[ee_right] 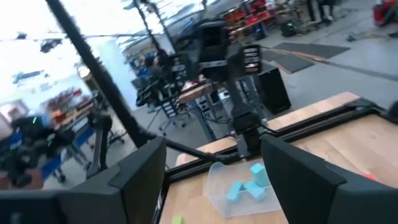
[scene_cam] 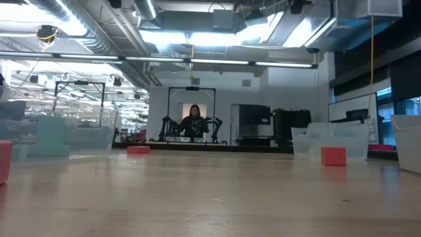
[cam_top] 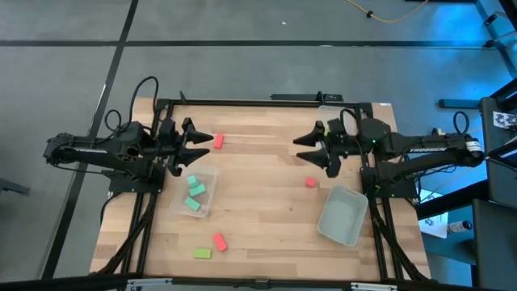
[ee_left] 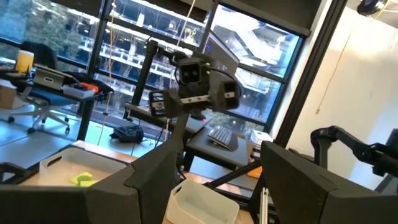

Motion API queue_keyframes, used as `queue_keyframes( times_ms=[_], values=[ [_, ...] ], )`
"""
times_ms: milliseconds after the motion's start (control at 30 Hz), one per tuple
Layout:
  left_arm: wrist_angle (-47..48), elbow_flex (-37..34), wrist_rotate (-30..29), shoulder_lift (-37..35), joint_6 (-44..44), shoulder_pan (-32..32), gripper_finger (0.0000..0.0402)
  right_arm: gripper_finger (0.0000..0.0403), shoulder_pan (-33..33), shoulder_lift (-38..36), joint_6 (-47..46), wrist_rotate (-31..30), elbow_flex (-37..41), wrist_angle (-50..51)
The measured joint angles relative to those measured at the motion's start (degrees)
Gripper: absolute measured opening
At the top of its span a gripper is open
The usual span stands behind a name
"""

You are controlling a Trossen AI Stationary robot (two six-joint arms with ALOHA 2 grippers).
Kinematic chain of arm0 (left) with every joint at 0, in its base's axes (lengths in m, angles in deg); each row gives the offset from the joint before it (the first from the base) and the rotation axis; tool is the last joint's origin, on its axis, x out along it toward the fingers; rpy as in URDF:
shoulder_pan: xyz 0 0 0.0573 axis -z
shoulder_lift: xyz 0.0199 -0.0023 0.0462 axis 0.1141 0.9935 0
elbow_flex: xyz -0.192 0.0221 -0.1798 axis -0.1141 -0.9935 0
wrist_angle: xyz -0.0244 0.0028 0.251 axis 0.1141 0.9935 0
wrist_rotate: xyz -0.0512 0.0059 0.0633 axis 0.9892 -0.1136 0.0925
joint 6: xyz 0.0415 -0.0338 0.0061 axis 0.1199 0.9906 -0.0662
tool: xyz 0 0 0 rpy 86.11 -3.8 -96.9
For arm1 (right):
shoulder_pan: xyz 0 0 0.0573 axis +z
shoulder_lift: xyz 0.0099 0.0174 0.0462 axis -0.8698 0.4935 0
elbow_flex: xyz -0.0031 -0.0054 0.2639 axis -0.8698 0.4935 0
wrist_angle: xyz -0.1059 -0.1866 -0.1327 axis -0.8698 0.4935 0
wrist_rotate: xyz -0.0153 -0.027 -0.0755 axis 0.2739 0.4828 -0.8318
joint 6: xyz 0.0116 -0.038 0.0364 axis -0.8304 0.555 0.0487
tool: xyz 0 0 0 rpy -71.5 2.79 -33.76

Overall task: Sort & place blocks by color
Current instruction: Put the green block into the right transparent bin

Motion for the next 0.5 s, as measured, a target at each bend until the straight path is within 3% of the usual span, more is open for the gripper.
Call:
queue_keyframes(
  times_ms=[500],
  values=[
    [-0.2, 0.0, -3.6, 2.2, 4.4, 2.9, 0.0225, 0.0267, 5.7, 0.0, 12.8, 0.0, 0.0, -0.1]
  ],
)
